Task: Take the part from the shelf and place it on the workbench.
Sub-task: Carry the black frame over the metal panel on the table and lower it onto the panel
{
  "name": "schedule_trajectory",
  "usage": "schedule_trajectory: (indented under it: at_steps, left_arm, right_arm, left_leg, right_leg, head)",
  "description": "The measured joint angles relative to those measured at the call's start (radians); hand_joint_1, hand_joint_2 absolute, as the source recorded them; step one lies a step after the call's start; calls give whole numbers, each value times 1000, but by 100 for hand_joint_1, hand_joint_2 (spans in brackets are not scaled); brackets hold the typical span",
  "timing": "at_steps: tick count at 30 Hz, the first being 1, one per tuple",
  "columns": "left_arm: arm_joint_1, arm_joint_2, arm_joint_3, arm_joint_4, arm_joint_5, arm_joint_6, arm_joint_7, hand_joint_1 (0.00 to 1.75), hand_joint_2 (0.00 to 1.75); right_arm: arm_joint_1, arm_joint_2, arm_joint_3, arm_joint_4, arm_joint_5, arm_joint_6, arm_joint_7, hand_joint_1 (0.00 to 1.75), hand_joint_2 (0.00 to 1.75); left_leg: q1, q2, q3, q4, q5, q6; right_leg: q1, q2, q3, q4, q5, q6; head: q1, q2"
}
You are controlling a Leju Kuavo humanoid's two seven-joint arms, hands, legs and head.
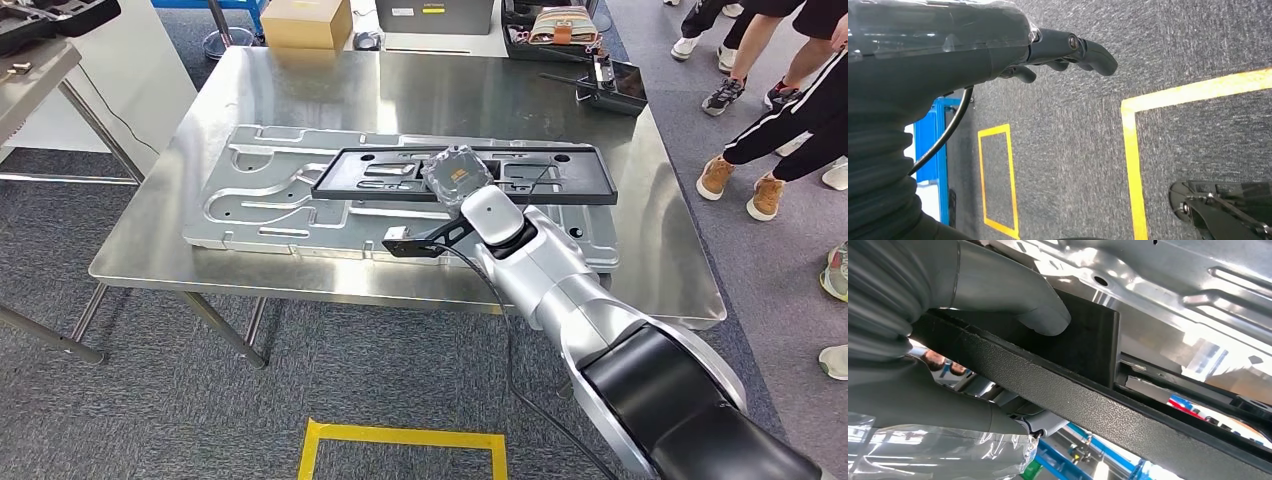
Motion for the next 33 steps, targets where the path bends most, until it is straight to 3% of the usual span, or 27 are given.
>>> schedule_trajectory:
  at_steps: [33]
  left_arm:
    - [1, 9, -3, 0, -22, -8, -5, 0, 175]
  right_arm:
    - [28, -12, 0, 0, 1, -52, -1, 175, 175]
  left_leg:
    - [-1, 0, -1, 2, -1, 1]
  right_leg:
    - [-1, 0, 0, -1, 0, 1]
  head:
    - [0, 0]
